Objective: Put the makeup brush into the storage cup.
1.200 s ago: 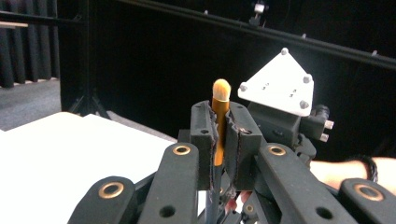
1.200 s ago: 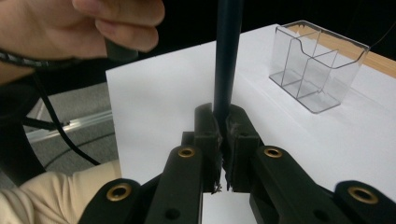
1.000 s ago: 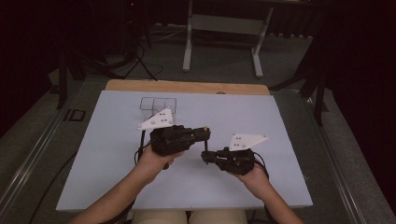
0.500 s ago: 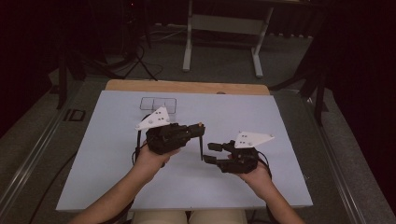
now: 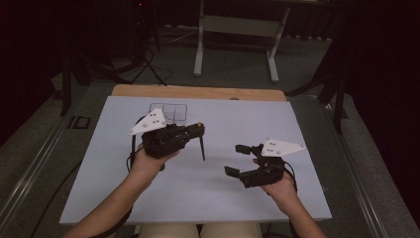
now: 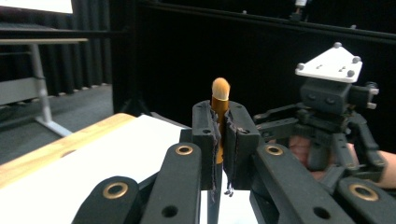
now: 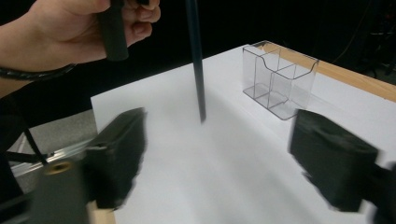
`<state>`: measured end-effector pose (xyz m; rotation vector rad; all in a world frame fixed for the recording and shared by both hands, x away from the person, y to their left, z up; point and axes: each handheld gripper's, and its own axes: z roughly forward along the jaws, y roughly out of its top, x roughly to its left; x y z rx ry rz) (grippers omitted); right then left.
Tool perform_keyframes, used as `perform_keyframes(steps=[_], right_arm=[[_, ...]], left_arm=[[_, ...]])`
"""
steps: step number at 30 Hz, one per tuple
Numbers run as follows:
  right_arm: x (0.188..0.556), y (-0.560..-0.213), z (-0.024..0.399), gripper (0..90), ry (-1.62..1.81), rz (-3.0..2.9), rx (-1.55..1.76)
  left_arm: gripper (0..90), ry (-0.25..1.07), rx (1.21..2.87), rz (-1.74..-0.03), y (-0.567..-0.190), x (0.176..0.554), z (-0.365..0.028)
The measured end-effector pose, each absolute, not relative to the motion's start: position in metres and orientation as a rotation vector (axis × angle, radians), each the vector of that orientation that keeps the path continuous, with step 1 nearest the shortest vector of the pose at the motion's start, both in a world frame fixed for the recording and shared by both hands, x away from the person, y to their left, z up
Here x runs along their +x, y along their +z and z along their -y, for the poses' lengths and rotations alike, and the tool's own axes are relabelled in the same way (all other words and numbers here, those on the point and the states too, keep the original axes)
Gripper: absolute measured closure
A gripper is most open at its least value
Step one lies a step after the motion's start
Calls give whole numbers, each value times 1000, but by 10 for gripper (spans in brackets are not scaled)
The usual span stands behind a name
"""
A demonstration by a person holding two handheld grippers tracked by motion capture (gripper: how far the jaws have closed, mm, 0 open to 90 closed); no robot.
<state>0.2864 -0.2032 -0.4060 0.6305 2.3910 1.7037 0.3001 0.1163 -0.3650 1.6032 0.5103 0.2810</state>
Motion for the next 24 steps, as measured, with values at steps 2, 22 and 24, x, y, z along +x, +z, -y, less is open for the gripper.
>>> perform_keyframes(steps=[2, 22, 24], right_arm=[[285, -406, 211, 139, 1712, -2371, 653], [273, -408, 241, 141, 1674, -2236, 653], [273, -409, 242, 141, 1681, -2222, 651]], left_arm=[[855, 315, 1594, -527, -362, 302, -125], [855, 491, 1546, -590, -342, 326, -170], [855, 507, 1542, -596, -342, 329, -173]])
